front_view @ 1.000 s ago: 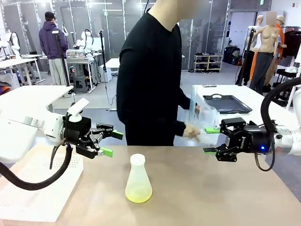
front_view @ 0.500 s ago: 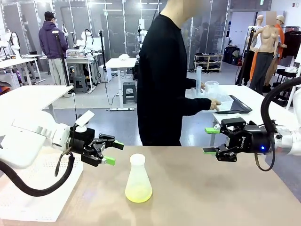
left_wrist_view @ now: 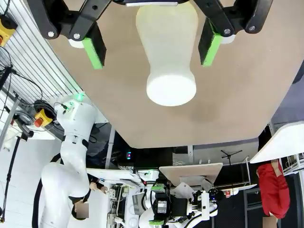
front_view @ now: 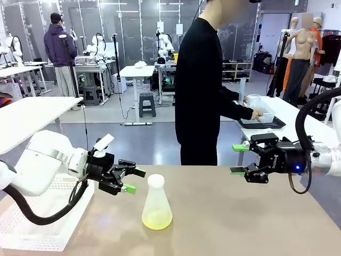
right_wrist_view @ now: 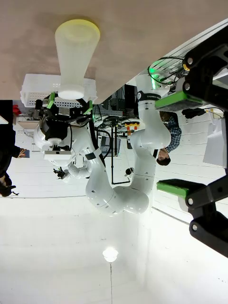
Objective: Prepare the solutions needed for the experiment.
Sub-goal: When the human places the Big flask in the center of the table, pick up the Big flask and place it in the left Organizing basket.
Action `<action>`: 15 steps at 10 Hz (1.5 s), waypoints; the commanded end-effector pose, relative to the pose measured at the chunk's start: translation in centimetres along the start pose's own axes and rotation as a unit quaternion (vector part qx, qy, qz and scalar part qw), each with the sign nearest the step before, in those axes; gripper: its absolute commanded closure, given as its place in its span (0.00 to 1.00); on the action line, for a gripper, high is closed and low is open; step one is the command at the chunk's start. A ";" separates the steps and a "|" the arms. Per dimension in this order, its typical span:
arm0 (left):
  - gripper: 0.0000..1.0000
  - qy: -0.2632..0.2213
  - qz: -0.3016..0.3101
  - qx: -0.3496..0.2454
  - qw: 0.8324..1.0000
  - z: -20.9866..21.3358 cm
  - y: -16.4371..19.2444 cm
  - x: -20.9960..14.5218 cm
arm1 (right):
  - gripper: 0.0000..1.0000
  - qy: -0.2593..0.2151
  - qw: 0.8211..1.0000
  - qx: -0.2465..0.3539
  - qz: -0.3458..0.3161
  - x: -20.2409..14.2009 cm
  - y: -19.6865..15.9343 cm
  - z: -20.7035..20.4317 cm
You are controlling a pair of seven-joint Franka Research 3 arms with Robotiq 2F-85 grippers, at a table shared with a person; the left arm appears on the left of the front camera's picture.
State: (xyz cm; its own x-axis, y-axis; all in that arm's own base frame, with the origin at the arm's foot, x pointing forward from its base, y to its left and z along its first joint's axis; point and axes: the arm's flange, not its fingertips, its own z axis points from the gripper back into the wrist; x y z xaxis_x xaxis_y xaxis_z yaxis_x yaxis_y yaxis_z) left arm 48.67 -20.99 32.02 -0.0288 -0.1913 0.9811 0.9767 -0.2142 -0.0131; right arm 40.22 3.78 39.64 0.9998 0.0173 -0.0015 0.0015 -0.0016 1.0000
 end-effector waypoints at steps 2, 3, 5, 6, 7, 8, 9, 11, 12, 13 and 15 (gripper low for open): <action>0.00 -0.020 -0.001 -0.001 1.000 -1.0 1.3 -0.9 | 0.27 0.002 1.000 0.001 0.005 -0.1 -0.1 0.0; 0.00 -0.016 0.002 0.000 1.000 -1.3 1.4 -1.2 | 0.27 0.002 1.000 0.001 0.005 -0.1 -0.1 0.0; 0.00 -0.012 0.008 0.007 1.000 -1.8 1.7 -1.7 | 0.27 0.002 1.000 0.001 0.005 -0.1 -0.1 0.0; 0.00 -0.012 0.012 0.009 1.000 -2.1 2.0 -2.1 | 0.27 0.002 1.000 0.001 0.005 -0.1 -0.1 0.0; 0.00 -0.011 0.015 0.008 1.000 -2.4 2.1 -2.2 | 0.27 0.002 1.000 0.001 0.005 -0.1 -0.1 0.0; 0.00 -0.012 0.018 0.011 1.000 -2.8 2.2 -2.3 | 0.27 0.002 1.000 0.001 0.005 -0.1 -0.1 0.0; 0.00 -0.009 0.017 0.015 1.000 -3.3 2.4 -2.3 | 0.27 0.002 1.000 0.001 0.005 -0.1 -0.1 0.0; 0.00 -0.014 0.017 0.015 1.000 -4.1 2.7 -2.6 | 0.27 0.002 1.000 0.001 0.005 -0.1 -0.1 0.0; 0.00 -0.018 0.016 0.011 1.000 -4.4 2.8 -2.6 | 0.27 0.002 1.000 0.001 0.005 -0.1 -0.1 0.0; 0.00 -0.027 0.018 0.007 0.999 -4.6 2.8 -2.6 | 0.27 0.002 1.000 0.001 0.005 -0.1 -0.1 0.0; 0.00 -0.035 0.023 -0.005 0.999 -5.5 2.8 -2.8 | 0.27 0.002 1.000 0.001 0.005 -0.1 -0.1 0.0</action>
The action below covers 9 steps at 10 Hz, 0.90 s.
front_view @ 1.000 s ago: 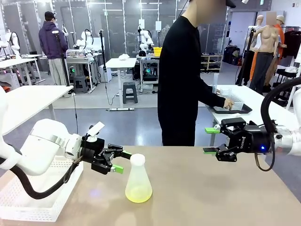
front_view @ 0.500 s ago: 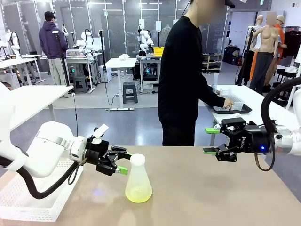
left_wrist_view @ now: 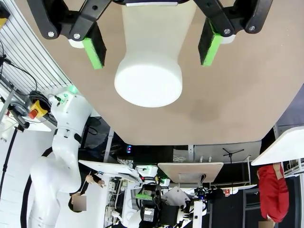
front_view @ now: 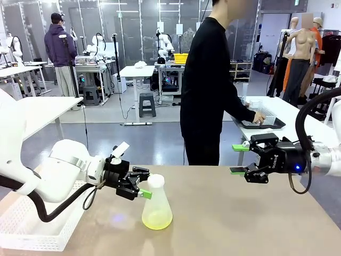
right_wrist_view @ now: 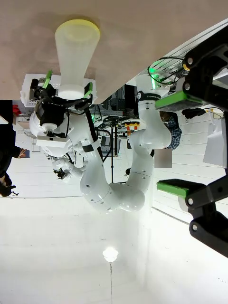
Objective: Prepare the solutions needed for the experiment.
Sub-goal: When the human places the Big flask in the center of the table, pick up the Big flask and place it in the left Organizing basket.
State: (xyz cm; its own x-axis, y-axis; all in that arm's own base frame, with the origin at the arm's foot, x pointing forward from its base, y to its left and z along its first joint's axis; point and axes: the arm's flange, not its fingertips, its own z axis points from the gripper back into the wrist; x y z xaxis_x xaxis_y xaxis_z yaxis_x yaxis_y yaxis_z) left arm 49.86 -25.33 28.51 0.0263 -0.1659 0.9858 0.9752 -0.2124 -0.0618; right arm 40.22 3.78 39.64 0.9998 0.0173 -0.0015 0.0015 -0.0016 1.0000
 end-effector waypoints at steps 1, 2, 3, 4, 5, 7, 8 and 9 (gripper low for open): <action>0.00 -0.018 0.002 -0.008 1.000 -1.3 0.7 -0.5 | 0.27 0.002 1.000 0.001 0.005 -0.1 -0.1 0.0; 0.00 -0.025 0.003 -0.012 1.000 -1.9 0.8 -0.6 | 0.27 0.002 1.000 0.001 0.005 -0.1 -0.1 0.0; 0.00 -0.031 0.002 -0.016 0.999 -2.4 0.8 -0.6 | 0.27 0.002 1.000 0.001 0.005 -0.1 -0.1 0.0; 0.00 -0.038 0.002 -0.015 0.999 -2.8 0.9 -0.7 | 0.27 0.002 1.000 0.001 0.005 -0.1 -0.1 0.0; 0.00 -0.041 0.002 -0.013 0.999 -3.2 0.9 -0.8 | 0.27 0.002 1.000 0.001 0.005 -0.1 -0.1 0.0; 0.00 -0.053 0.007 -0.015 0.998 -3.8 1.1 -1.2 | 0.27 0.002 1.000 0.001 0.005 -0.1 -0.1 0.0; 0.00 -0.053 0.006 -0.015 0.998 -4.2 1.1 -1.4 | 0.27 0.002 1.000 0.001 0.005 -0.1 -0.1 0.0; 0.00 -0.045 0.003 -0.014 0.999 -4.3 1.0 -1.6 | 0.27 0.002 1.000 0.001 0.005 -0.1 -0.1 0.0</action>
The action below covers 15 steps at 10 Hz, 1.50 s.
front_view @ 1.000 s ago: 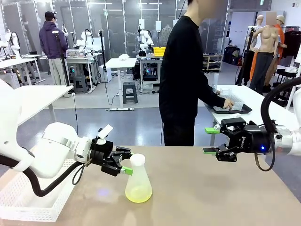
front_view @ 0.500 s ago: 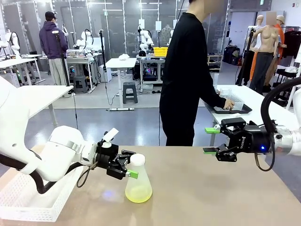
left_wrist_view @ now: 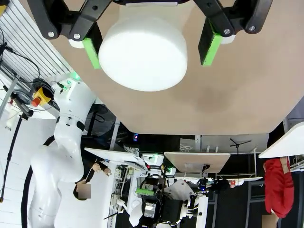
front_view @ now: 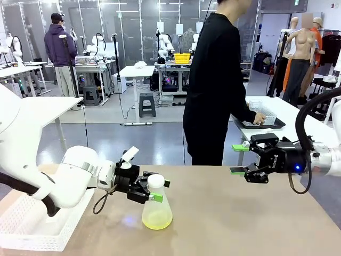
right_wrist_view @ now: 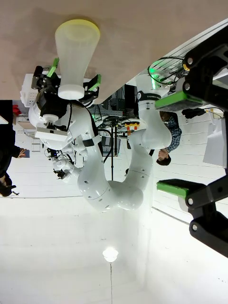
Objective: Prepare the solutions needed for the experiment.
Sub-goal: When the human places the Big flask in the center of the table, pick up the Big flask and place it in the left Organizing basket.
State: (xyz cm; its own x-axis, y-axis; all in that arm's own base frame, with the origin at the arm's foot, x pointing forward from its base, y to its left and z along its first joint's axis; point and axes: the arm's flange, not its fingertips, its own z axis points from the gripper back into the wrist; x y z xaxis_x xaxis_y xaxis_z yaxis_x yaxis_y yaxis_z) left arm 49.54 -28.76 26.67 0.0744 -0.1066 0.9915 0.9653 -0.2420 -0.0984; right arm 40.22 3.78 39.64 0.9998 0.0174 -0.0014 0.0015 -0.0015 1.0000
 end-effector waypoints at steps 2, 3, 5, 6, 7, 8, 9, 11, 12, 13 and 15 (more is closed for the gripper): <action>0.19 -0.013 -0.022 0.002 1.000 -0.6 0.4 -0.4 | 0.27 0.002 1.000 0.001 0.005 -0.1 -0.1 0.0; 0.37 -0.012 -0.025 0.004 1.000 -0.6 0.3 -0.3 | 0.27 0.002 1.000 0.001 0.005 -0.1 -0.1 0.0; 0.56 -0.010 -0.025 0.005 1.000 -0.4 0.2 -0.2 | 0.27 0.002 1.000 0.001 0.005 -0.1 -0.1 0.0; 0.57 -0.009 -0.024 0.005 1.000 -0.3 0.1 -0.1 | 0.27 0.002 1.000 0.001 0.005 -0.1 -0.1 0.0; 0.75 -0.007 -0.021 0.001 1.000 -0.4 0.1 0.0 | 0.27 0.002 1.000 0.001 0.005 -0.1 -0.1 0.0; 0.58 -0.006 -0.024 -0.005 1.000 -0.4 0.0 0.0 | 0.27 0.002 1.000 0.001 0.005 -0.1 -0.1 0.0; 0.94 -0.002 -0.024 -0.006 1.000 -0.4 0.0 0.0 | 0.27 0.002 1.000 0.001 0.005 -0.1 -0.1 0.0; 1.00 -0.005 -0.020 -0.003 1.000 -0.1 0.0 0.1 | 0.27 0.002 1.000 0.001 0.005 -0.1 -0.1 0.0; 0.78 -0.013 -0.008 -0.002 1.000 -0.1 -0.1 0.6 | 0.27 0.002 1.000 0.001 0.005 -0.1 -0.1 0.0; 1.00 -0.016 0.003 -0.005 1.000 -0.1 -0.5 2.0 | 0.27 0.002 1.000 0.001 0.005 -0.1 -0.1 0.0; 0.98 -0.007 0.003 -0.018 1.000 0.1 -1.8 5.5 | 0.27 0.002 1.000 0.001 0.005 -0.1 -0.1 0.0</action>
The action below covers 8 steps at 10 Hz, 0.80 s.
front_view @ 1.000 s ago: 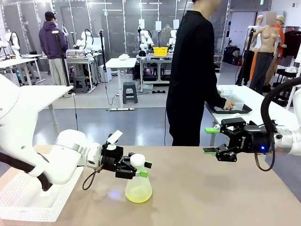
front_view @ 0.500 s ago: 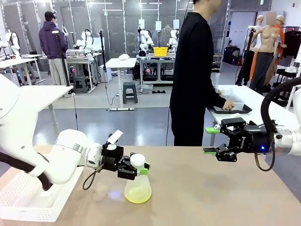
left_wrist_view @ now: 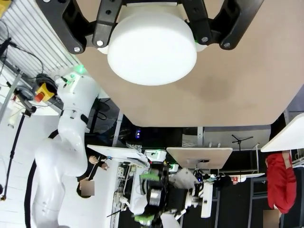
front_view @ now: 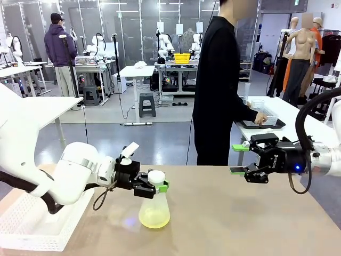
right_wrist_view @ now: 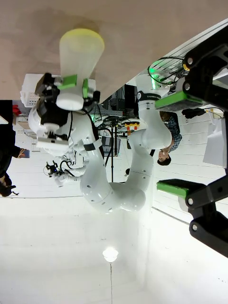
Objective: Prepare the solutions needed for the experiment.
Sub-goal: When the human places the Big flask in the center of the table, pick up the Big flask and place it in the left Organizing basket.
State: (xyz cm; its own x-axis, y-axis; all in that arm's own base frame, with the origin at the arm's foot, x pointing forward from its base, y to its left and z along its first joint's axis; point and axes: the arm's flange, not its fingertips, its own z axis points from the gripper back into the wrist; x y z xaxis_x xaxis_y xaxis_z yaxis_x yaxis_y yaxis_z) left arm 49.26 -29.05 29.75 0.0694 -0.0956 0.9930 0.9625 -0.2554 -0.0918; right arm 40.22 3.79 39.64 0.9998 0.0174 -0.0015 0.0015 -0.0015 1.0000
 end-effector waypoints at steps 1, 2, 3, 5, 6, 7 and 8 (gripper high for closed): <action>0.98 0.001 0.010 -0.018 1.000 0.5 -2.2 4.3 | 0.27 0.002 1.000 0.001 0.005 -0.1 -0.1 0.0; 0.98 0.005 0.009 -0.020 1.000 0.9 -2.9 5.6 | 0.27 0.002 1.000 0.001 0.005 -0.1 -0.1 0.0; 0.98 0.005 0.002 -0.023 1.000 1.5 -3.2 6.7 | 0.27 0.002 1.000 0.001 0.005 -0.1 -0.1 0.0; 0.98 0.007 -0.010 -0.025 1.000 3.4 -3.8 9.6 | 0.27 0.002 1.000 0.001 0.005 -0.1 -0.1 0.0; 0.98 0.001 -0.012 -0.027 1.000 4.8 -4.0 10.9 | 0.27 0.002 1.000 0.001 0.005 -0.1 -0.1 0.0; 0.98 -0.001 -0.013 -0.013 1.000 6.9 -4.3 12.0 | 0.27 0.002 1.000 0.001 0.005 -0.1 -0.1 0.0; 0.98 -0.005 -0.018 -0.003 1.000 8.9 -4.7 12.8 | 0.27 0.002 1.000 0.001 0.005 -0.1 -0.1 0.0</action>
State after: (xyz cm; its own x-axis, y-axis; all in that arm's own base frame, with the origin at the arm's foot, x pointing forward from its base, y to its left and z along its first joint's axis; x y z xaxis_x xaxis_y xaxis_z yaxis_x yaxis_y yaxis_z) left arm 48.24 -22.18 42.40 0.0203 -0.0836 0.9963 0.9636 -0.2640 -0.0418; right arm 40.21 3.79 39.63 0.9998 0.0176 -0.0018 0.0018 -0.0015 1.0000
